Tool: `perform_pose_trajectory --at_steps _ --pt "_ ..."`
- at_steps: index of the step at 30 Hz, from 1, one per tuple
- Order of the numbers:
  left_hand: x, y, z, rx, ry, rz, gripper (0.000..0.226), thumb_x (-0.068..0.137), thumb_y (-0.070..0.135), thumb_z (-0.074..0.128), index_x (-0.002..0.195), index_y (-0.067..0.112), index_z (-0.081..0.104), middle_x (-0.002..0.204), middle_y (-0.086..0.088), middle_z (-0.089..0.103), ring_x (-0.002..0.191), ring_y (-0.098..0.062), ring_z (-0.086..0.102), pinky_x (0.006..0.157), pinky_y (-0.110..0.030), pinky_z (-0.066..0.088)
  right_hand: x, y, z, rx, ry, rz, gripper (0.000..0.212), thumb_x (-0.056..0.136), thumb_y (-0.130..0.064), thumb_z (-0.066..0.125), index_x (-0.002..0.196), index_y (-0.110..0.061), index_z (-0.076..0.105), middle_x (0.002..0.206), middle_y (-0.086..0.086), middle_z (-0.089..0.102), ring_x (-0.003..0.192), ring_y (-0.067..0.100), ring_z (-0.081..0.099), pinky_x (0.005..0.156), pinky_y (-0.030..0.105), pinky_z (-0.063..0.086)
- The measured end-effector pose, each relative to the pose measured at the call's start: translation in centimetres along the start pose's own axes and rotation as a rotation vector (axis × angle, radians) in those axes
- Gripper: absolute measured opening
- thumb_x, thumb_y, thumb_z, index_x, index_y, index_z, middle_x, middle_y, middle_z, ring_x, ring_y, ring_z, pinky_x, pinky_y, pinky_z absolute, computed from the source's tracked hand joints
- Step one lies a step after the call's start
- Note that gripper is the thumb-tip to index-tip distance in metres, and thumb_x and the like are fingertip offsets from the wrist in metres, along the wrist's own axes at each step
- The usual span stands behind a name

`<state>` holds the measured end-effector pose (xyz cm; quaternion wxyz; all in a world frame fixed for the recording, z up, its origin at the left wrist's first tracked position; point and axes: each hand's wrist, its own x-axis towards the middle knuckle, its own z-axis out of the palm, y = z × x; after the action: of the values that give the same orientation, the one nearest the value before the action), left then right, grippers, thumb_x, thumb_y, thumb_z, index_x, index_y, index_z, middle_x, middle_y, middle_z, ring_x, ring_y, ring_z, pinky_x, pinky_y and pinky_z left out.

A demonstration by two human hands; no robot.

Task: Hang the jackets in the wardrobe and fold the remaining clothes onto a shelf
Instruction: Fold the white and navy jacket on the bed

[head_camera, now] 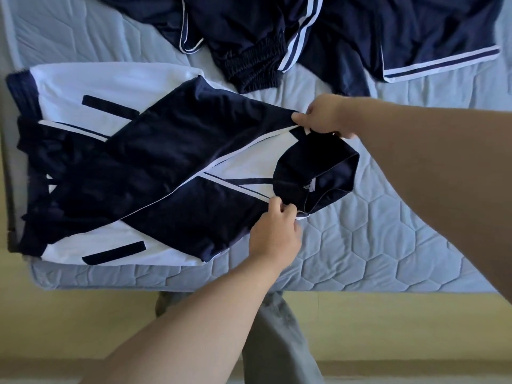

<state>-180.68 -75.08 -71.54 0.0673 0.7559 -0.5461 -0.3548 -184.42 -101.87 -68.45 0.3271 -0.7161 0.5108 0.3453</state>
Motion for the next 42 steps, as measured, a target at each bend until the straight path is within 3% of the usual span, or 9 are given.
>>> perform_pose_trajectory --at_steps 3,7,11,18,25,29,31,36,42 --pt "-0.8 -0.9 -1.3 -0.269 0.1 -0.16 0.011 0.09 0.013 0.05 0.08 0.014 0.044 0.086 0.005 0.049 0.064 -0.026 0.046 0.06 -0.035 0.032 -0.4 -1.0 -0.5 0.417 -0.03 0.017 0.034 0.1 -0.028 0.06 0.124 -0.004 0.064 0.117 0.017 0.067 0.105 0.034 0.068 0.092 0.044 0.058" --pt "-1.1 -3.6 -4.9 -0.945 0.097 -0.531 0.017 0.087 0.02 0.053 0.071 0.013 0.053 0.063 -0.006 0.066 0.061 -0.027 0.074 0.058 -0.044 0.06 -1.3 -5.8 -1.5 0.75 0.008 -0.074 0.045 0.093 -0.003 0.06 0.135 -0.018 0.057 0.088 0.007 0.066 0.062 0.017 0.068 0.054 0.024 0.055" --pt "-2.1 -8.4 -9.2 -1.491 0.052 -0.707 0.019 0.09 0.003 0.049 0.077 0.011 0.061 0.066 -0.009 0.064 0.071 -0.046 0.073 0.052 -0.034 0.058 -2.9 -13.5 -2.4 0.711 -0.025 -0.235 0.037 0.094 -0.003 0.048 0.125 -0.019 0.062 0.062 0.012 0.072 0.05 0.024 0.07 0.044 0.028 0.055" --pt "-6.7 -20.5 -15.9 -1.779 0.156 -0.786 0.018 0.096 -0.006 0.036 0.094 0.004 0.051 0.08 -0.029 0.068 0.077 -0.045 0.074 0.059 -0.036 0.061 -3.6 -31.0 -1.0 0.598 0.03 -0.309 0.025 0.093 -0.001 0.039 0.097 -0.001 0.063 0.065 0.016 0.073 0.049 0.027 0.069 0.042 0.027 0.052" --pt "-9.4 -31.1 -18.7 -1.753 0.199 -0.819 0.018 0.098 0.019 0.066 0.105 0.006 0.055 0.096 -0.022 0.066 0.085 -0.044 0.074 0.068 -0.038 0.062 -0.9 -44.9 4.5 0.441 0.062 -0.268 0.018 0.09 0.001 0.049 0.077 -0.005 0.059 0.068 0.014 0.072 0.046 0.023 0.069 0.044 0.028 0.055" --pt "-8.7 -34.0 -17.6 -1.367 0.232 -0.74 0.026 0.098 0.022 0.065 0.097 0.005 0.046 0.096 -0.019 0.061 0.074 -0.036 0.076 0.072 -0.047 0.064 1.2 -48.1 7.6 0.267 0.189 -0.197 0.022 0.079 0.005 0.046 0.077 -0.004 0.066 0.053 0.007 0.069 0.037 0.018 0.063 0.045 0.029 0.055" --pt "-8.7 -34.2 -16.7 -1.224 0.291 -0.717 0.031 0.099 0.025 0.062 0.093 0.002 0.042 0.093 -0.022 0.065 0.069 -0.028 0.077 0.07 -0.048 0.064 2.0 -48.2 8.9 0.206 0.264 -0.185 0.027 0.073 0.002 0.045 0.089 -0.007 0.065 0.06 0.005 0.071 0.05 0.022 0.068 0.055 0.034 0.059" --pt "-8.1 -35.0 -15.7 -1.145 0.337 -0.836 0.029 0.101 0.032 0.057 0.087 0.01 0.044 0.09 -0.019 0.064 0.059 -0.021 0.074 0.053 -0.032 0.061 3.4 -46.7 11.7 0.347 0.197 -0.232 0.045 0.101 -0.032 0.041 0.145 -0.019 0.041 0.122 0.01 0.063 0.104 0.031 0.062 0.087 0.038 0.053" --pt "-7.0 -36.5 -16.0 -0.841 0.26 -0.913 0.028 0.097 0.037 0.059 0.096 0.012 0.049 0.088 -0.003 0.066 0.084 -0.028 0.07 0.07 -0.04 0.056 2.1 -42.6 13.8 0.391 0.453 -0.268 0.041 0.097 -0.02 0.039 0.136 -0.028 0.047 0.117 0.002 0.063 0.099 0.025 0.058 0.08 0.036 0.044"
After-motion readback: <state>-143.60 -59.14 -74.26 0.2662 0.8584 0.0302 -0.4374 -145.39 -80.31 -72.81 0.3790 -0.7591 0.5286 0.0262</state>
